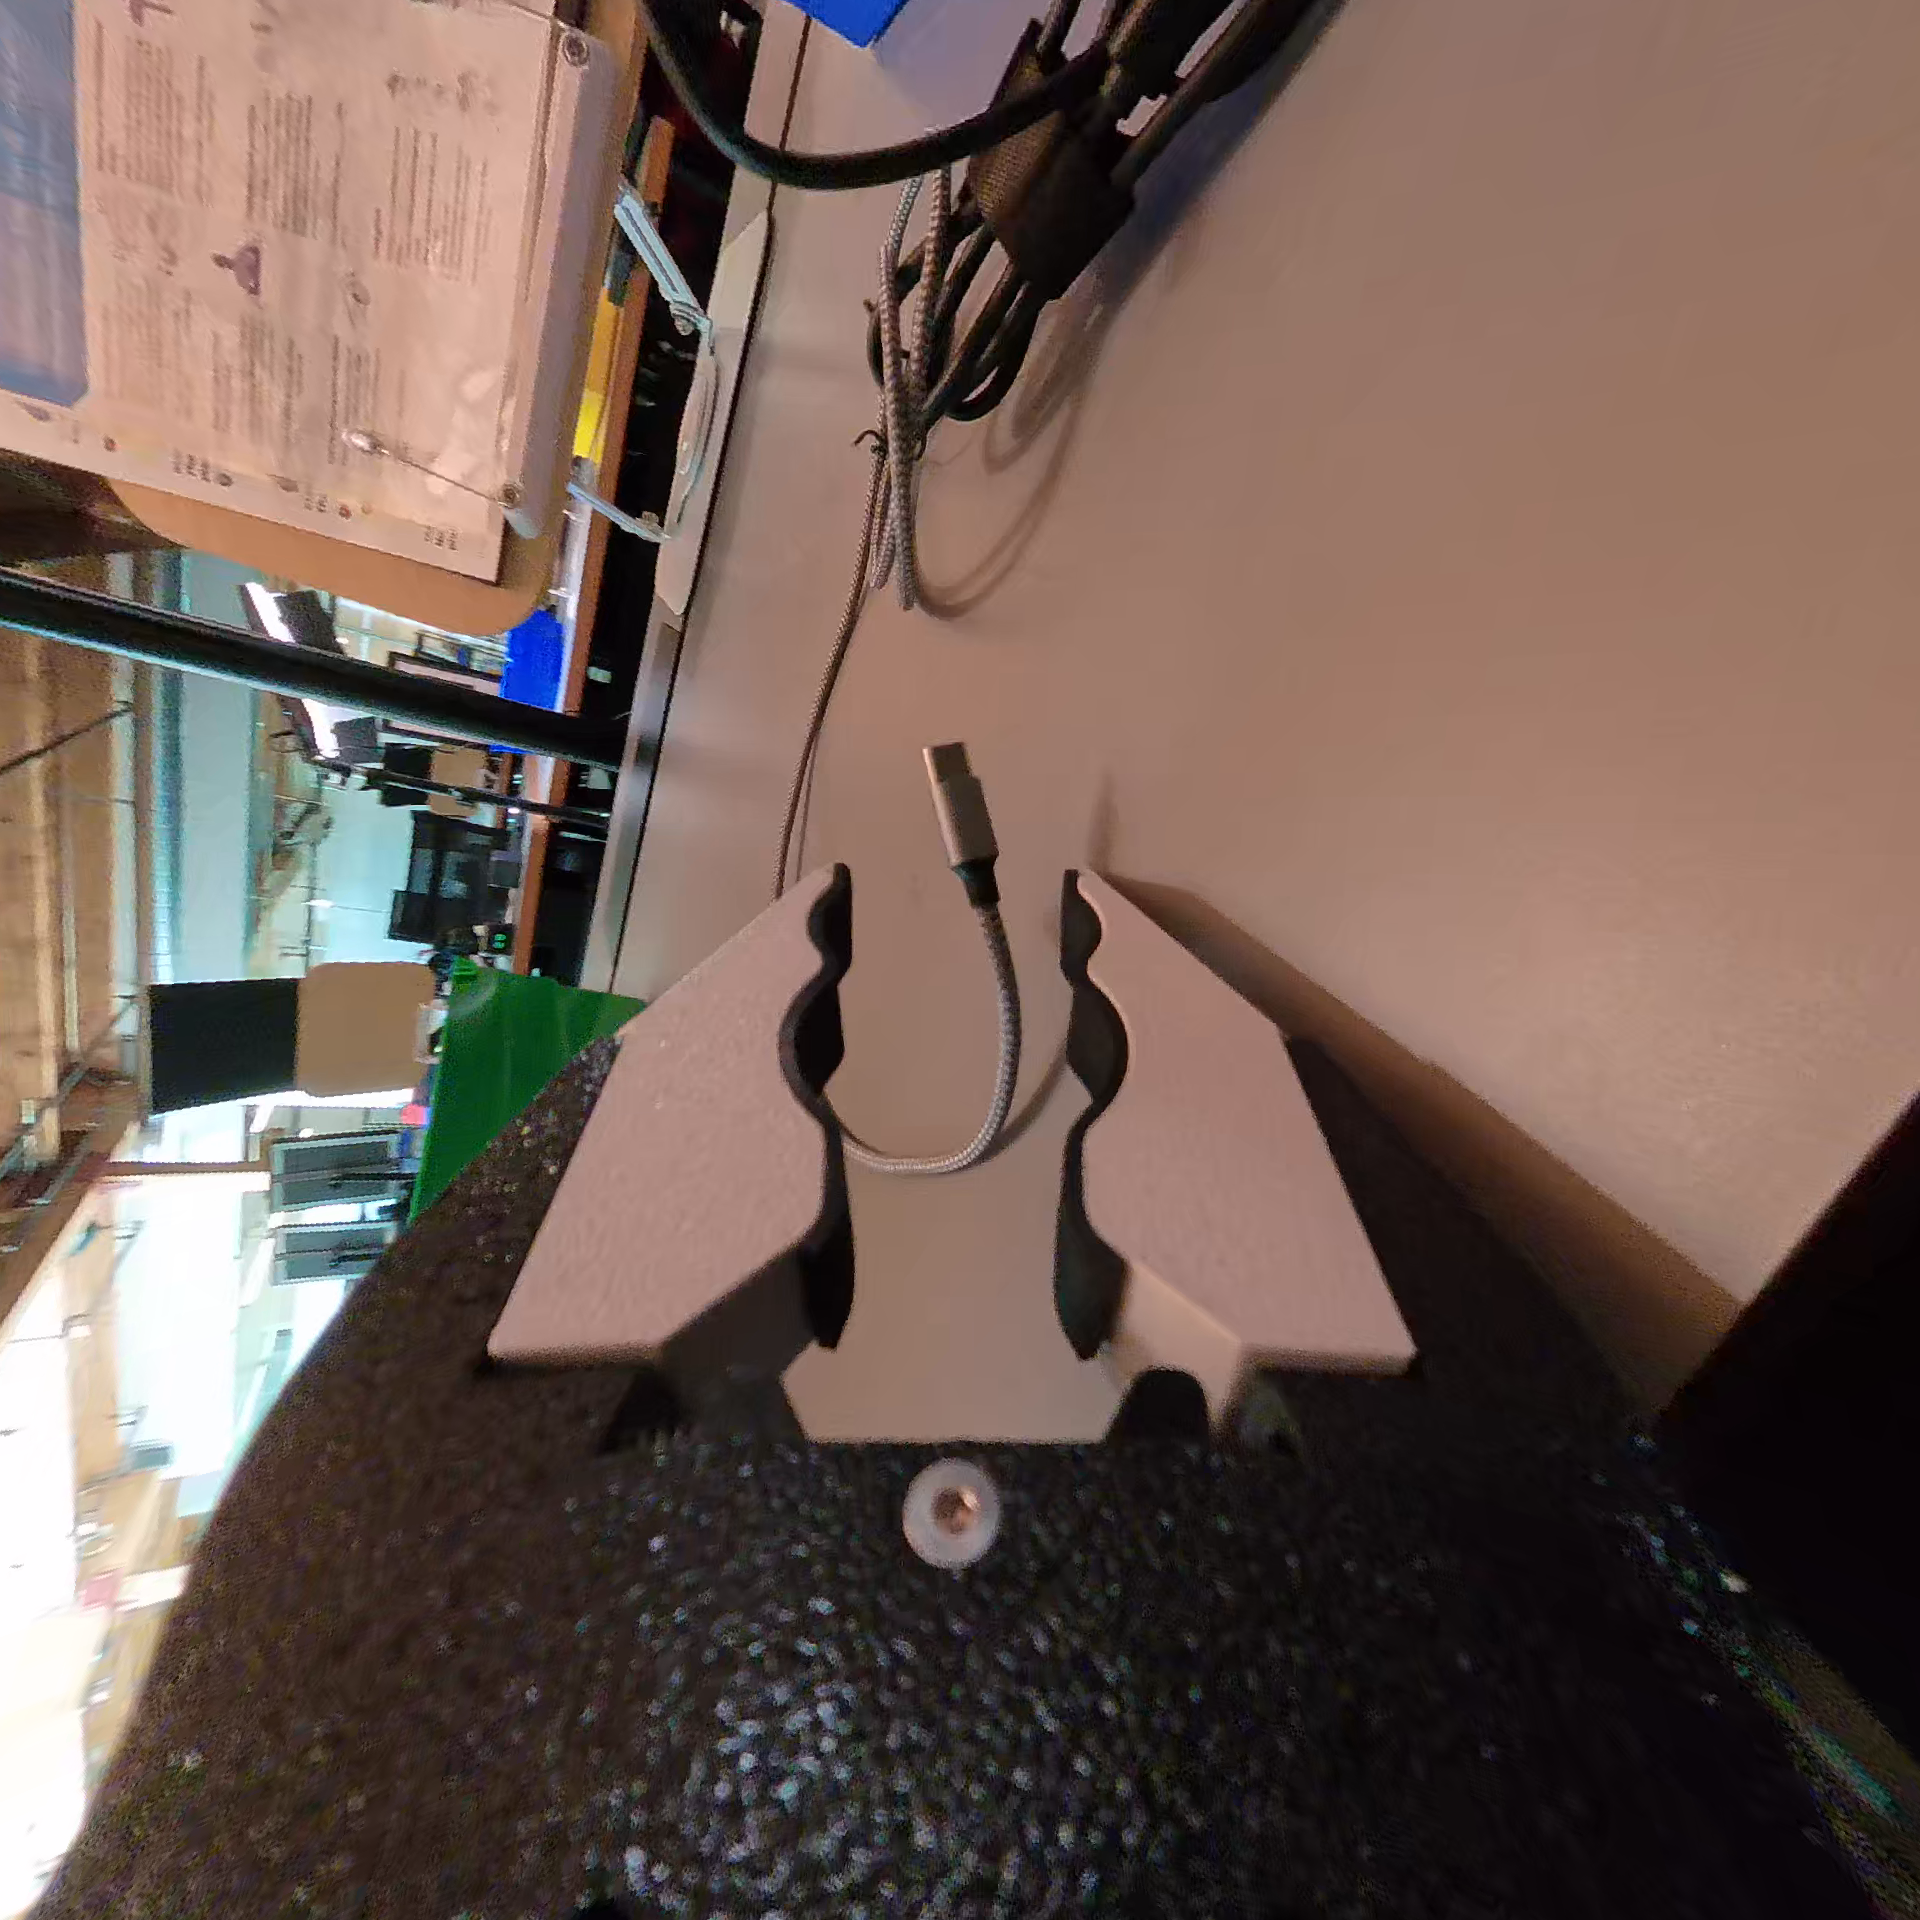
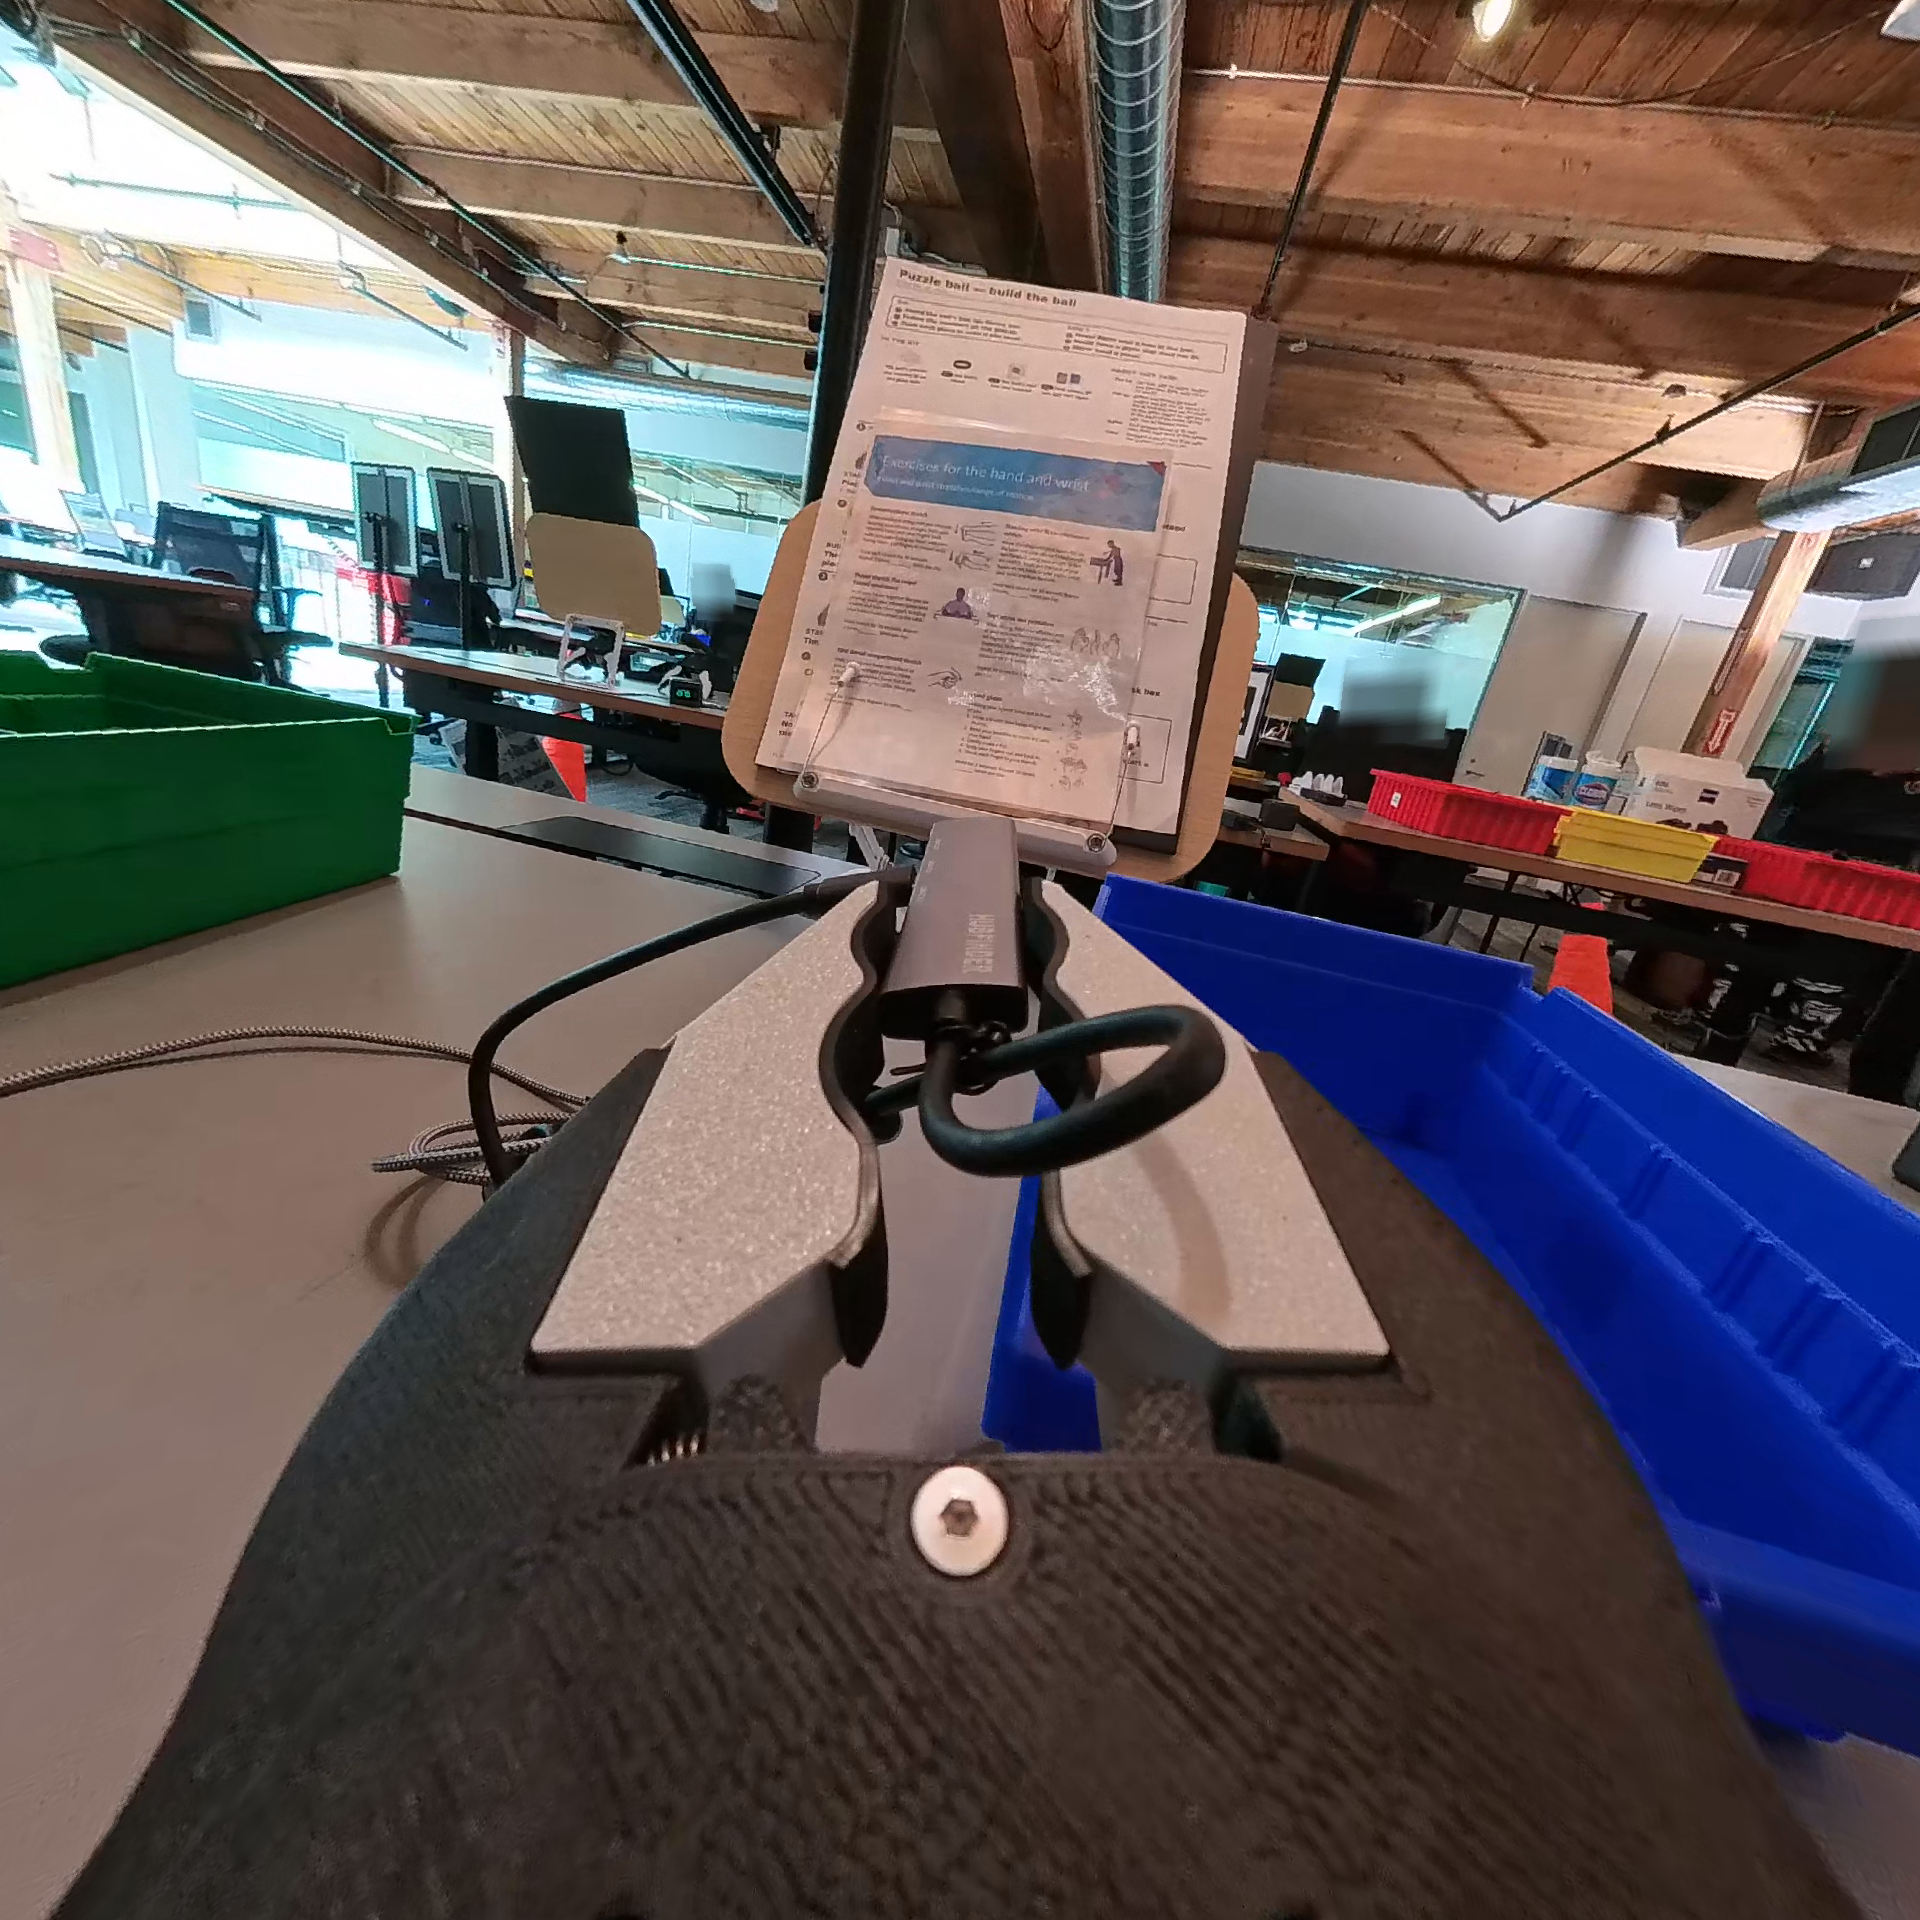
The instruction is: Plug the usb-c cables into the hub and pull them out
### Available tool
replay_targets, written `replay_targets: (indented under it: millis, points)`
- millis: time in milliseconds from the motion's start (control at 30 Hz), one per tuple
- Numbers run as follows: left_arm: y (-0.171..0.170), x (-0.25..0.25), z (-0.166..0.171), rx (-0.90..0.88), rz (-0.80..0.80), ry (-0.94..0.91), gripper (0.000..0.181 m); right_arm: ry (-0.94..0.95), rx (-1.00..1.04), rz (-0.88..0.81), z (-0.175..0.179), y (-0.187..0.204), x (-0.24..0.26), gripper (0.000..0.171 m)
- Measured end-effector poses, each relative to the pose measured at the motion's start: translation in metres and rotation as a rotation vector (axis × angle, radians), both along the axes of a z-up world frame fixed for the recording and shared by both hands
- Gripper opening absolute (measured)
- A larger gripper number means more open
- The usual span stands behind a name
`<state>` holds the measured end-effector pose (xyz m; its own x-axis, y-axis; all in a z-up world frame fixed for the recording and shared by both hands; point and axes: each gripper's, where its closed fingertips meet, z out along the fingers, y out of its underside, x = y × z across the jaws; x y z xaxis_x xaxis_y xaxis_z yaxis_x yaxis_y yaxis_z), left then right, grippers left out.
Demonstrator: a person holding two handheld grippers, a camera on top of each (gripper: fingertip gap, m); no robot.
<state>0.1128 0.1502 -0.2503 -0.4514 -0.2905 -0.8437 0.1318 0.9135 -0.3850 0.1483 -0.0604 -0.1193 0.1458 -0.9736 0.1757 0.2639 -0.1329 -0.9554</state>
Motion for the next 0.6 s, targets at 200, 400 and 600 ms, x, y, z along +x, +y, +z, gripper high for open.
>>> replay_targets:
  millis: [200, 400, 600]
  points:
    - [-0.004, -0.001, -0.001, 0.036, 0.038, -0.064, 0.029, 0.001, 0.001, 0.002, -0.001, 0.000, 0.001, 0.023]
    - [-0.005, 0.005, 0.002, 0.028, 0.062, -0.117, 0.021, -0.002, 0.002, 0.001, 0.000, 0.000, 0.001, 0.023]
    - [-0.002, 0.008, 0.014, -0.059, 0.034, -0.002, 0.007, 0.000, 0.005, 0.002, -0.001, 0.000, 0.001, 0.023]
